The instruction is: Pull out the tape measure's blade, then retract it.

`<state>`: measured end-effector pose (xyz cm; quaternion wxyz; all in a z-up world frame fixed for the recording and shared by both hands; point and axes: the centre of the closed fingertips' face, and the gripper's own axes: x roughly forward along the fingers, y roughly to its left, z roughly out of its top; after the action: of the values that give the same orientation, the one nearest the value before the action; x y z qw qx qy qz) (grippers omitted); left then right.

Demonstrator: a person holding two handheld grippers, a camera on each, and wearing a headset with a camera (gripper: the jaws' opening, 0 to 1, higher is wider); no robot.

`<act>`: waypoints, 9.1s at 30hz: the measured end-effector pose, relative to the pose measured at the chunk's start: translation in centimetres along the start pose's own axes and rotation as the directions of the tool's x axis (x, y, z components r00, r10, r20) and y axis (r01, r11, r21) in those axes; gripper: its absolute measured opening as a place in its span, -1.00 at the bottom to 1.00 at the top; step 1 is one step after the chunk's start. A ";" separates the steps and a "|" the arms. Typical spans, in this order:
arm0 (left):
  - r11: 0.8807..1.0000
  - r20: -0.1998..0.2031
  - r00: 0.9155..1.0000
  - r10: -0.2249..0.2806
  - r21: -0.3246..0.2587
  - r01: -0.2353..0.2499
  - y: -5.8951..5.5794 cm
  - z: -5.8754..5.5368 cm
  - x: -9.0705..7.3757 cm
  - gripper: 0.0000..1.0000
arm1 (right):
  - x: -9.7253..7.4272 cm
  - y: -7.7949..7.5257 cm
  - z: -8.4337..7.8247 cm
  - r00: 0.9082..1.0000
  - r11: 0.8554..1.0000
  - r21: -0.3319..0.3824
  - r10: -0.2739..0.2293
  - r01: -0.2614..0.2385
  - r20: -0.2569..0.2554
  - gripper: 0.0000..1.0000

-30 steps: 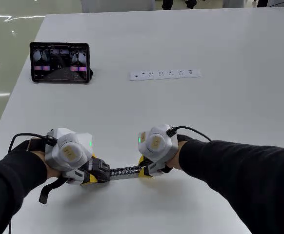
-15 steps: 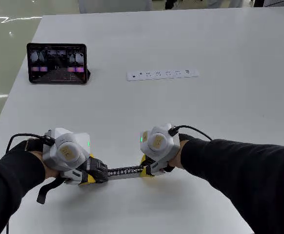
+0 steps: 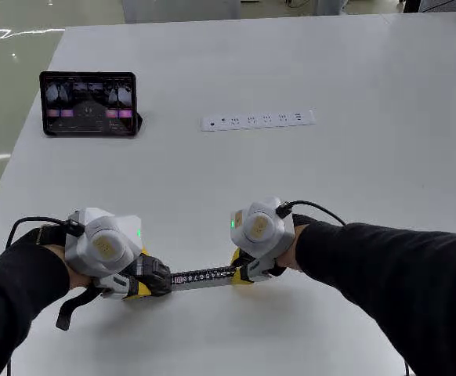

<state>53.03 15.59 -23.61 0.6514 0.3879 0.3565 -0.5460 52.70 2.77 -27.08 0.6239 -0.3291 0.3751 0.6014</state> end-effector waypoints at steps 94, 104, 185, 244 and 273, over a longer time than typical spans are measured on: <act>1.000 -0.018 1.000 0.013 0.009 -0.013 0.1 0.1 0.1 -0.39 | -4.0 -0.1 -6.6 0.998 0.999 0.029 -0.035 0.037 -0.051 -0.83; 1.000 -0.023 1.000 0.015 0.011 -0.015 0.0 0.1 0.0 -0.39 | -4.5 -0.2 -7.5 0.997 0.998 0.042 -0.041 0.043 -0.060 -0.83; 1.000 0.016 1.000 -0.001 -0.002 0.001 0.2 0.3 0.2 -0.35 | -6.5 0.0 -11.1 0.986 0.999 0.005 -0.052 0.054 -0.159 -0.78; 0.729 0.230 0.887 0.401 -0.666 -0.157 -0.2 -2.6 -7.9 0.69 | -17.1 0.9 -12.0 0.869 0.837 0.403 -0.465 0.370 0.168 0.01; 0.629 0.207 0.813 0.544 -0.742 -0.232 -2.4 -7.2 -10.3 0.98 | -21.1 6.3 -20.3 0.809 0.690 0.598 -0.576 0.407 0.114 0.98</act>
<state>48.78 26.26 -17.99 0.9108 0.0634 0.2916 -0.2852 45.09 -24.95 -18.80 0.8786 -0.1331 0.3302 0.3183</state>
